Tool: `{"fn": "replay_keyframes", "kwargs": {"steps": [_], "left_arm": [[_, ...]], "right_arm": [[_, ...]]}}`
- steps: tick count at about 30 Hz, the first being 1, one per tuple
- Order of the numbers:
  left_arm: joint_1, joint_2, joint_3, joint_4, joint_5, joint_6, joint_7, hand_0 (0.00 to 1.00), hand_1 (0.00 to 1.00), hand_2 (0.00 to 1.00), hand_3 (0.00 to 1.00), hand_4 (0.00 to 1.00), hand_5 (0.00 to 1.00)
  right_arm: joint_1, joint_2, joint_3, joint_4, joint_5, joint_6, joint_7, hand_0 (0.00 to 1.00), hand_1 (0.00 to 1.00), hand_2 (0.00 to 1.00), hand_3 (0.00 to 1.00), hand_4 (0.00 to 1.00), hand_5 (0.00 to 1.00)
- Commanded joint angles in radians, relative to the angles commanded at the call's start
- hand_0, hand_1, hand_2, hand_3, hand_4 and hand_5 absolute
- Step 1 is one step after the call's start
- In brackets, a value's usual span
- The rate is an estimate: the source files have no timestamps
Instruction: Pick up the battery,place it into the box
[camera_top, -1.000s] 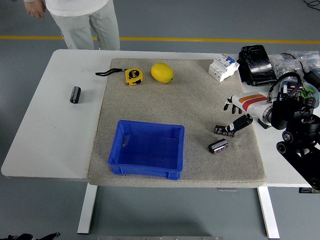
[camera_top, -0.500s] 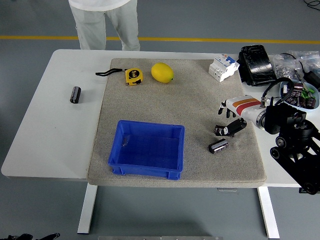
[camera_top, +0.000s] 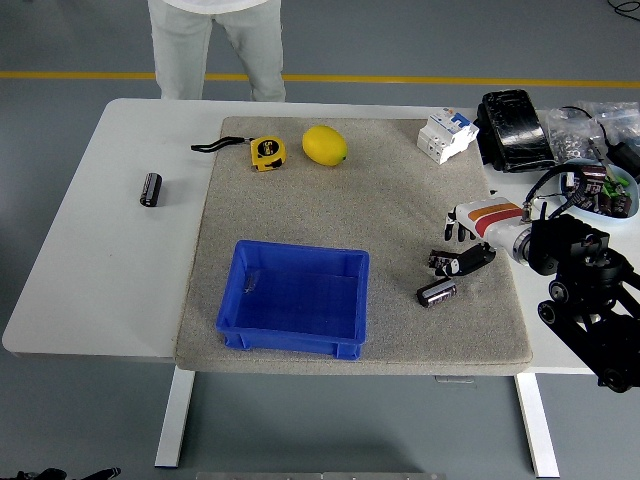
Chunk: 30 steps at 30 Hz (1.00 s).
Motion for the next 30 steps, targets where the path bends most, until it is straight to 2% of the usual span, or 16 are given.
{"fn": "replay_keyframes", "kwargs": {"steps": [9,16,30], "left_arm": [[-0.004,0.000,0.002,0.001,-0.002,0.000,-0.002,0.807,0.826,0.853,0.700,0.771,0.667],[-0.006,0.000,0.002,0.001,-0.004,0.000,-0.003,0.807,0.825,0.853,0.697,0.770,0.667],[-0.006,0.000,0.002,0.001,-0.004,0.000,-0.001,0.807,0.825,0.852,0.698,0.769,0.664]], "right_arm": [[-0.002,0.007,0.004,-0.007,-0.009,-0.003,-0.007,0.376,0.464,0.478,0.544,0.998,0.515],[0.000,0.009,-0.009,-0.008,-0.011,-0.008,-0.009,0.352,0.439,0.455,0.517,0.998,0.483],[0.010,0.026,-0.037,-0.067,-0.023,-0.030,-0.004,0.334,0.404,0.427,0.494,0.998,0.459]]}}
